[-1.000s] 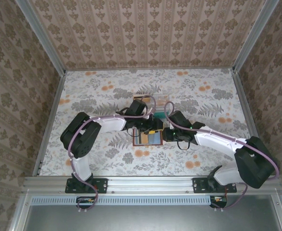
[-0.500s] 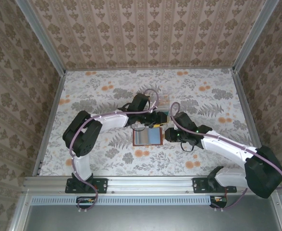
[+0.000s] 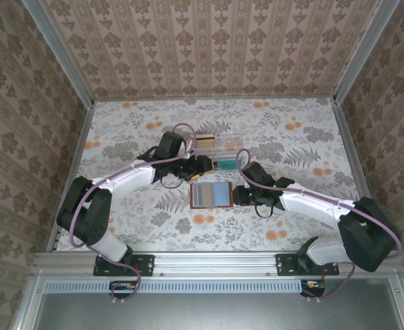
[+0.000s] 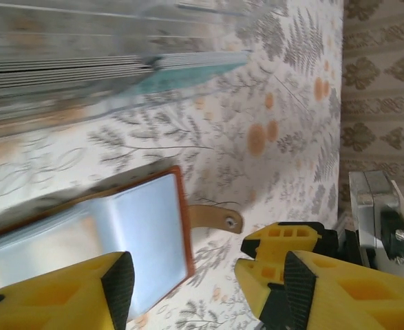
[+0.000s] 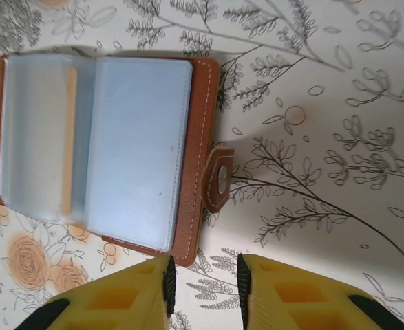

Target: Take the credit cards out of the card holder

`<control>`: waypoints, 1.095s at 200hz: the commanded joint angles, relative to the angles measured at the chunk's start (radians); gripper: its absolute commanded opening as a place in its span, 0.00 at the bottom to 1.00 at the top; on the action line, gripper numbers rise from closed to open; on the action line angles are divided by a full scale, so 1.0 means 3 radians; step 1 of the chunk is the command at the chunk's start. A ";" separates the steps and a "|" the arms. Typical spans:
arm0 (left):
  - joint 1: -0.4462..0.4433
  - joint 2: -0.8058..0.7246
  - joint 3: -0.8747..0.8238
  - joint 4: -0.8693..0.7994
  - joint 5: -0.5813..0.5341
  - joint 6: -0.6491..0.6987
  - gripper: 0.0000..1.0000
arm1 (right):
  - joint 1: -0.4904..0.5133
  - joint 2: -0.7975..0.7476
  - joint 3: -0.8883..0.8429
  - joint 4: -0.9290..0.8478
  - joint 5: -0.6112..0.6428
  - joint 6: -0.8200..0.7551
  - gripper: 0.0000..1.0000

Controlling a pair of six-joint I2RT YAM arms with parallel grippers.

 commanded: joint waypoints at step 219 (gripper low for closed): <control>-0.0010 0.0320 -0.0534 0.0123 0.0094 0.0038 0.58 | 0.0126 0.0776 0.0357 0.0050 -0.0037 -0.0078 0.34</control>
